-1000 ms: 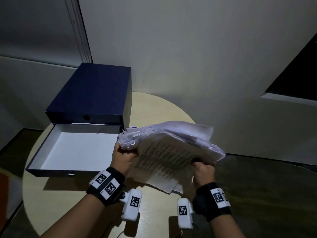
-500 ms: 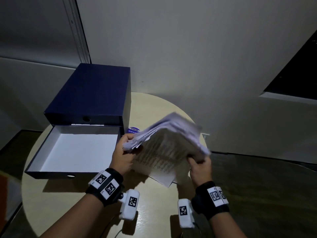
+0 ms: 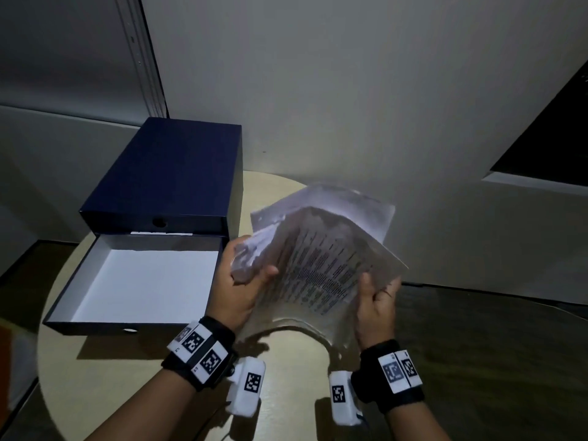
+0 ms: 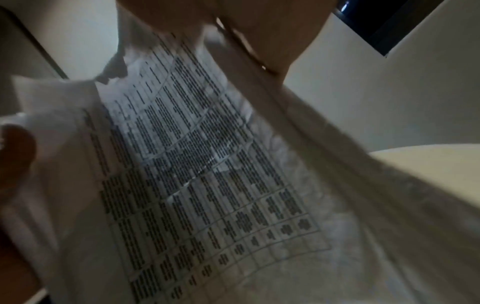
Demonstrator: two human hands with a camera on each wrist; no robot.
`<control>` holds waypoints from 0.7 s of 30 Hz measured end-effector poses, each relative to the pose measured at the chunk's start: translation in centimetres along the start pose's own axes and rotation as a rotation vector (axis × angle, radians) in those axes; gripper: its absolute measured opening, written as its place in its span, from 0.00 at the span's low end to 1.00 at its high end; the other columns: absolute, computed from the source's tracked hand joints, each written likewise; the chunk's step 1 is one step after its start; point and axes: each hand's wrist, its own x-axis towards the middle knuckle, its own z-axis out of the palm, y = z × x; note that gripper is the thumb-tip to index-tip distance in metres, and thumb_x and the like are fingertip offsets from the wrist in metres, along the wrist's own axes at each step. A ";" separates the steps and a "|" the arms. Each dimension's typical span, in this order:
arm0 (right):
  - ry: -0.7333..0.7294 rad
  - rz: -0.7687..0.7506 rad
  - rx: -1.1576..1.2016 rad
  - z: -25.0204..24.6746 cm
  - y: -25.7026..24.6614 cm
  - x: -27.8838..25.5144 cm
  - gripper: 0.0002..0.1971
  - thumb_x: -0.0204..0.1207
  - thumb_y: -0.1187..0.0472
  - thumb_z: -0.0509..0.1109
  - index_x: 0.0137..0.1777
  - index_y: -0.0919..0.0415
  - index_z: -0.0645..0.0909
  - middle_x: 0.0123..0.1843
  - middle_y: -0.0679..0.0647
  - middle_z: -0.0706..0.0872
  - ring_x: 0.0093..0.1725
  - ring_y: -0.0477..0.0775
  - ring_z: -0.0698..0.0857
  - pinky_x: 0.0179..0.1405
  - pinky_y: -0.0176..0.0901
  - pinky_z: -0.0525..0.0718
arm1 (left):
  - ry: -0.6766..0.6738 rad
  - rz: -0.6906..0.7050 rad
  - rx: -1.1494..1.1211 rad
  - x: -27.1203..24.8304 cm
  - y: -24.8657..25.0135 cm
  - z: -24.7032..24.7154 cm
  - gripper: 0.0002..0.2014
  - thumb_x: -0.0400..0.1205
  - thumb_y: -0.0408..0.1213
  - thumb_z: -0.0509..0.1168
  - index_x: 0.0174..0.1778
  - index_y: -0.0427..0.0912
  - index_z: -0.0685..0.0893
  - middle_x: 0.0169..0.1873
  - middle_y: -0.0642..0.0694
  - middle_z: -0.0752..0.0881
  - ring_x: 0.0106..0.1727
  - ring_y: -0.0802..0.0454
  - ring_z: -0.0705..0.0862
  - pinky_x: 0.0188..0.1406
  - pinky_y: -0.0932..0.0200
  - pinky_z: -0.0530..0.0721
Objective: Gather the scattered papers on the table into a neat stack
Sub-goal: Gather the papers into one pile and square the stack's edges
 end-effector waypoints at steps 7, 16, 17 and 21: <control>-0.040 0.103 -0.072 -1.4 3.1 1.7 0.36 0.71 0.83 0.66 0.71 0.50 0.63 0.59 0.60 0.84 0.61 0.61 0.85 0.62 0.63 0.85 | -0.052 -0.156 -0.044 1.1 -2.6 -1.0 0.29 0.69 0.12 0.67 0.65 0.41 0.80 0.56 0.46 0.89 0.60 0.50 0.87 0.51 0.55 0.89; -0.130 0.124 0.084 -1.4 3.2 2.5 0.25 0.61 0.69 0.73 0.61 0.66 0.79 0.53 0.60 0.91 0.56 0.60 0.89 0.57 0.57 0.87 | -0.047 -0.223 -0.063 1.6 -2.7 -1.9 0.36 0.59 0.26 0.72 0.66 0.42 0.76 0.57 0.41 0.86 0.60 0.44 0.83 0.62 0.38 0.82; -0.152 0.143 0.041 -1.3 3.5 2.4 0.22 0.61 0.67 0.73 0.58 0.65 0.81 0.52 0.60 0.91 0.56 0.62 0.89 0.58 0.60 0.87 | -0.056 -0.230 -0.041 1.6 -2.9 -2.0 0.36 0.59 0.28 0.75 0.65 0.46 0.76 0.58 0.41 0.85 0.62 0.43 0.83 0.65 0.38 0.81; -0.172 0.105 -0.043 -0.6 3.7 2.3 0.22 0.69 0.71 0.72 0.64 0.67 0.79 0.58 0.62 0.88 0.63 0.65 0.85 0.66 0.60 0.83 | -0.009 -0.243 -0.048 1.6 -2.8 -1.0 0.26 0.64 0.33 0.79 0.57 0.51 0.81 0.53 0.42 0.88 0.57 0.45 0.85 0.64 0.37 0.82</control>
